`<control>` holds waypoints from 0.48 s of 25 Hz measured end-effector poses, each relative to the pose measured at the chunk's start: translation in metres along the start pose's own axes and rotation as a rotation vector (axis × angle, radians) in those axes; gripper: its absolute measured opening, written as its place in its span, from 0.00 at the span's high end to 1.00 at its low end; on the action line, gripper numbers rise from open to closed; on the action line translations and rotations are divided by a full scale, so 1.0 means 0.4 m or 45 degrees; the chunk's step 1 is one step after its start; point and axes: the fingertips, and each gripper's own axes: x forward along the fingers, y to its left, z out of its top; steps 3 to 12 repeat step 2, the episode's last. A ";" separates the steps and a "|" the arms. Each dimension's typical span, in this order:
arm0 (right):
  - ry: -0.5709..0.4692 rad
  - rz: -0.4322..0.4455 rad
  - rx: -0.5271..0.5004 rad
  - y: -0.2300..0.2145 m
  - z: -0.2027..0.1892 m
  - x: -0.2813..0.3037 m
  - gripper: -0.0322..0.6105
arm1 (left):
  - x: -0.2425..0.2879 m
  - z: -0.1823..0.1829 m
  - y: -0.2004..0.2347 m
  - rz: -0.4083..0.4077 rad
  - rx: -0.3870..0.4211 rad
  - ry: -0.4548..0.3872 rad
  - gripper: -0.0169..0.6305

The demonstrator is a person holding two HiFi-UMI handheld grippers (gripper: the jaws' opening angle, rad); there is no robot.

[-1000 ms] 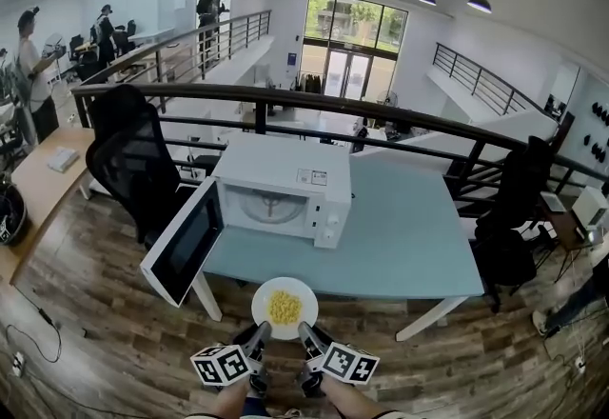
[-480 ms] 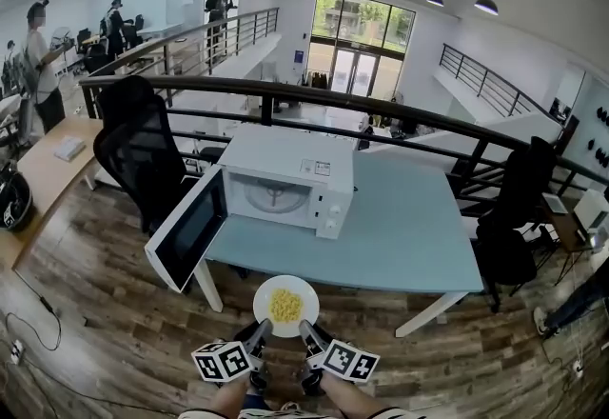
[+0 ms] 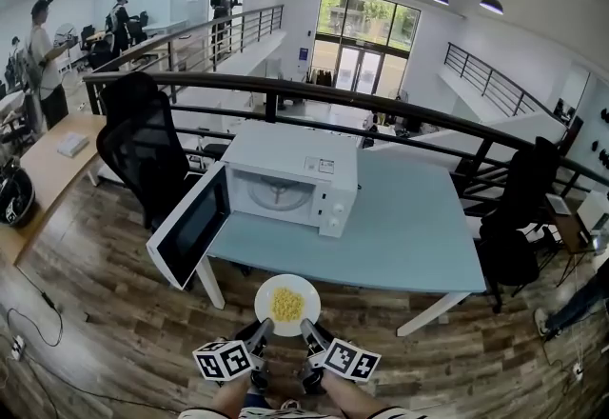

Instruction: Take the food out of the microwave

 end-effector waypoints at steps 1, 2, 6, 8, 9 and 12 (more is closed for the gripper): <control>0.000 0.000 -0.001 0.000 0.002 0.001 0.82 | 0.001 0.002 0.000 0.000 0.000 -0.001 0.85; 0.001 0.000 -0.001 0.001 0.004 0.002 0.82 | 0.003 0.004 -0.001 0.000 -0.001 -0.002 0.85; 0.001 0.000 -0.001 0.001 0.004 0.002 0.82 | 0.003 0.004 -0.001 0.000 -0.001 -0.002 0.85; 0.001 0.000 -0.001 0.001 0.004 0.002 0.82 | 0.003 0.004 -0.001 0.000 -0.001 -0.002 0.85; 0.001 0.000 -0.001 0.001 0.004 0.002 0.82 | 0.003 0.004 -0.001 0.000 -0.001 -0.002 0.85; 0.001 0.000 -0.001 0.001 0.004 0.002 0.82 | 0.003 0.004 -0.001 0.000 -0.001 -0.002 0.85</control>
